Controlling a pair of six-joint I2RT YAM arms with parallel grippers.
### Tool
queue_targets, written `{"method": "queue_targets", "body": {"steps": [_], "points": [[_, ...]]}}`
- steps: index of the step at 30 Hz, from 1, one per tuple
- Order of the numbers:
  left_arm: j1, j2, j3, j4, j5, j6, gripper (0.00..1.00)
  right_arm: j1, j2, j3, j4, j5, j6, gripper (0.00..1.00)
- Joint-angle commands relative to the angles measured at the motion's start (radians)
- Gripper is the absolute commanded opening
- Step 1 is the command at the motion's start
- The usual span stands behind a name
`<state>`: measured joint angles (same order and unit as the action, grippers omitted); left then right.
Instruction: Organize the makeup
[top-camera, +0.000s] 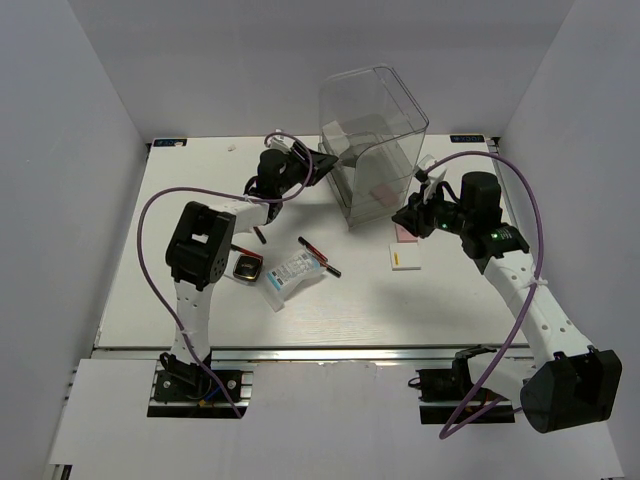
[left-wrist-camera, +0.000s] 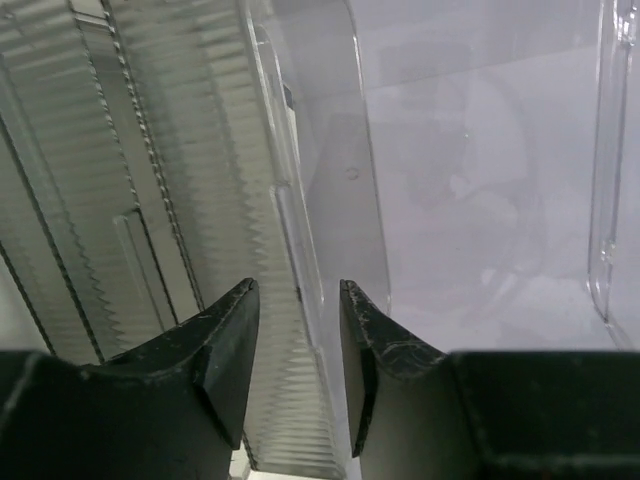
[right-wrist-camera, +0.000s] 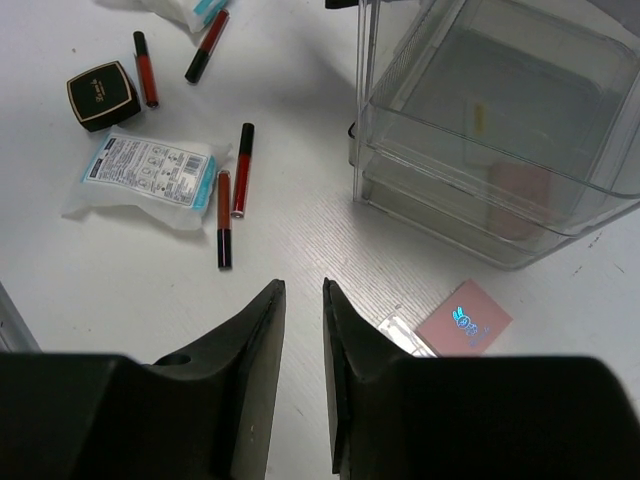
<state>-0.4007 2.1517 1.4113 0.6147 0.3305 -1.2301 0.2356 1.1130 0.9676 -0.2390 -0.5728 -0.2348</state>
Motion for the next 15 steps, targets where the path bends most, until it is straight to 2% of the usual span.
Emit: {"method": "queue_targets", "body": {"steps": [1,4,9,15], "points": [[-0.006,0.016,0.038,0.051,-0.011,-0.009,0.47,-0.005,-0.024,-0.003,0.049,-0.013,0.014,0.28],[-0.006,0.037,0.049,0.075,-0.013,-0.009,0.38,-0.005,-0.025,-0.006,0.046,-0.016,0.012,0.28],[-0.006,0.054,0.064,0.095,-0.015,-0.015,0.33,-0.004,-0.025,-0.01,0.047,-0.016,0.009,0.28],[-0.004,0.062,0.04,0.192,-0.004,-0.048,0.18,-0.004,-0.024,-0.012,0.049,-0.015,0.006,0.28]]}}
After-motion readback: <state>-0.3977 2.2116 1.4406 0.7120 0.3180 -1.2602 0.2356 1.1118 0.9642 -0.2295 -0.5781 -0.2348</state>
